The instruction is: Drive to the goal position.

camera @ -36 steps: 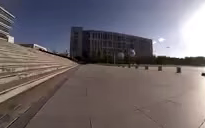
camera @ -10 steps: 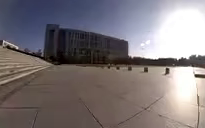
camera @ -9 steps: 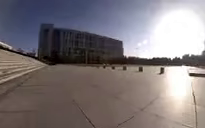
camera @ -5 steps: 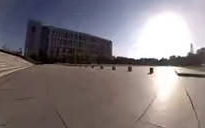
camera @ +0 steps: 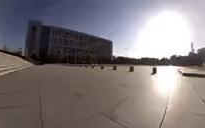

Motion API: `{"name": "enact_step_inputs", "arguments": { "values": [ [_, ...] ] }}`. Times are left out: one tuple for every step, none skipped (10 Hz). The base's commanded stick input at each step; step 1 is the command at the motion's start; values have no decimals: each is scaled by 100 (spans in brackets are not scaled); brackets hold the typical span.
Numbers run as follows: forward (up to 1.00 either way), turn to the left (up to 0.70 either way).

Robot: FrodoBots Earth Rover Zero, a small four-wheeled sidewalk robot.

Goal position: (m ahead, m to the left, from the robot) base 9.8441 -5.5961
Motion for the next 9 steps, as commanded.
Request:
{"name": "enact_step_inputs", "arguments": {
  "values": [
    [70, 0],
    [70, 0],
    [70, 0],
    [70, -35],
    [70, -35],
    [70, -35],
    [70, -35],
    [70, -35],
    [70, -35]
  ]
}}
